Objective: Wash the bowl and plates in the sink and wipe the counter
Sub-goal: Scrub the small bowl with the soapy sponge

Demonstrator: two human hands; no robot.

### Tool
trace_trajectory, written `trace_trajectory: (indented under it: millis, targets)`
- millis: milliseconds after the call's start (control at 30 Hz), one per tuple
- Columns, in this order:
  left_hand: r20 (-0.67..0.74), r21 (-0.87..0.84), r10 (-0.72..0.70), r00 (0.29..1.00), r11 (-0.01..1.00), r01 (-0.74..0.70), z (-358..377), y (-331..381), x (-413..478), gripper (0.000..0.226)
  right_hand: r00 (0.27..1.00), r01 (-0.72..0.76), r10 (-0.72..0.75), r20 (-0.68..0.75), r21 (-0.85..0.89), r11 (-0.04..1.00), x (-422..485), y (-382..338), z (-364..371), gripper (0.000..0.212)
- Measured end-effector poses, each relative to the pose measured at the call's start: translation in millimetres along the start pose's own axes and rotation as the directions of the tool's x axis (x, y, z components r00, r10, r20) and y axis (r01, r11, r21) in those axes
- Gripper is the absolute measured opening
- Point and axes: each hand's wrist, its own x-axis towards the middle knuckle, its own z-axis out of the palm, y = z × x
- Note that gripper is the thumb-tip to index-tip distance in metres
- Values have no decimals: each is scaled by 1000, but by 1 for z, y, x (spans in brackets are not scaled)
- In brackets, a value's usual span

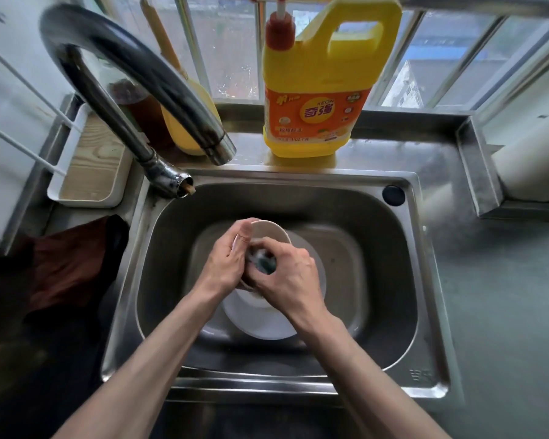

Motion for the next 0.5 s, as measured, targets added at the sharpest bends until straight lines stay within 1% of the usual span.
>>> trace_trajectory:
  millis: [67,100,167,200,267,333,400,467,500]
  targets:
    - [6,13,6,1000,1000,-6,-2,4,-1,36,988,-121,106,108,138,983,2,-1,-6,33]
    - [15,25,4,1000,1000,-5,-3,5,-2,37,976,-170,137,169,206,964,3,0,-8,33]
    - [25,48,-9,1000,999,8,-4,7,-3,38,960,-206,135,246,290,935,4,4,-11,32]
    - [22,59,-26,999,998,24,-4,7,-3,39,962,-180,107,250,289,940,4,6,-11,30]
    - [9,98,-63,998,993,62,-7,4,1,40,964,-56,-3,267,216,975,3,10,-11,20]
    - [11,178,-79,997,981,76,-11,0,3,43,924,134,-147,353,61,989,2,13,-15,15]
    - [53,258,-88,995,963,71,-12,-5,2,45,876,323,-262,404,-89,942,3,20,-19,18]
    - [86,284,-115,990,955,86,-9,-6,-2,42,863,430,-337,376,-195,882,1,26,-21,14]
    - [92,275,-136,986,956,106,-6,-3,-5,41,869,455,-362,336,-259,852,-1,29,-20,13]
